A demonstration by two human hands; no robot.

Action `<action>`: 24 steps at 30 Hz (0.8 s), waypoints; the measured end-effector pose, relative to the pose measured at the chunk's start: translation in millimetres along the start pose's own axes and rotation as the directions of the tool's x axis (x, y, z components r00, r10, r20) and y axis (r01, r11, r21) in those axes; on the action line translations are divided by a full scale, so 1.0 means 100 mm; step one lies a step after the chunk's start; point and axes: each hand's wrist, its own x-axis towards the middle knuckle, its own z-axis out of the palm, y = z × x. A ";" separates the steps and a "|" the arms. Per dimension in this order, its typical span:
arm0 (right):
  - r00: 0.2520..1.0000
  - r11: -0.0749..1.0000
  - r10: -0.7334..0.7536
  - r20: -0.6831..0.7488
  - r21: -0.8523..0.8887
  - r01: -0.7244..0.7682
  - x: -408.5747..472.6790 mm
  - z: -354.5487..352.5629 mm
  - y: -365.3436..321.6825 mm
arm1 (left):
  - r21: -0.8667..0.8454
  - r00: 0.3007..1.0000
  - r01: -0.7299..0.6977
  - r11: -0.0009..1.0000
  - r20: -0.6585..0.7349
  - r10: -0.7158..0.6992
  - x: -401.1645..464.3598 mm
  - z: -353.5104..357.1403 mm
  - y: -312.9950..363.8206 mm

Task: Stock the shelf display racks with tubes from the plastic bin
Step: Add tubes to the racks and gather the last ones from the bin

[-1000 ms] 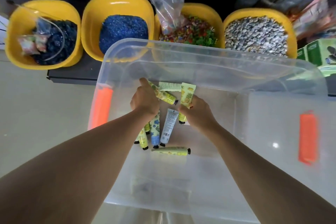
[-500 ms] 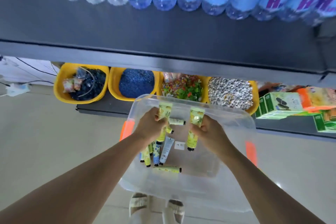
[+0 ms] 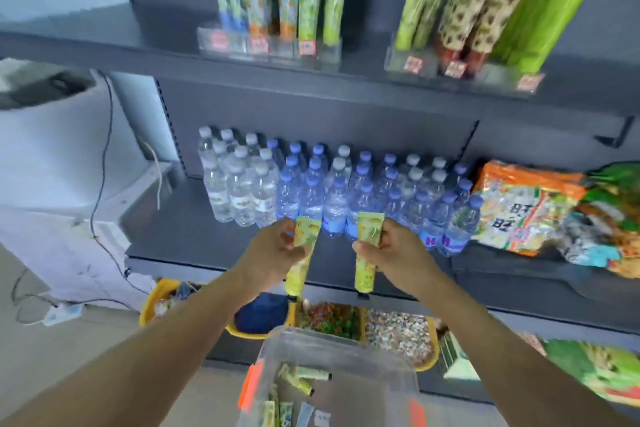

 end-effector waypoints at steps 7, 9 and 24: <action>0.981 0.989 -0.142 -0.133 -0.048 0.137 0.00 -0.47 -1.01 | 0.008 0.983 -0.176 0.984 -0.046 0.176 -0.17 -0.65 0.83; 0.971 0.982 -0.182 -0.156 -0.076 0.172 0.02 -0.54 -1.25 | 0.021 0.973 -0.223 0.975 -0.060 0.224 -0.15 -0.84 1.00; 0.880 0.955 -0.269 -0.392 -0.225 0.192 0.36 -0.57 -2.35 | 0.071 0.922 -0.387 0.919 0.009 0.387 0.26 -2.10 1.65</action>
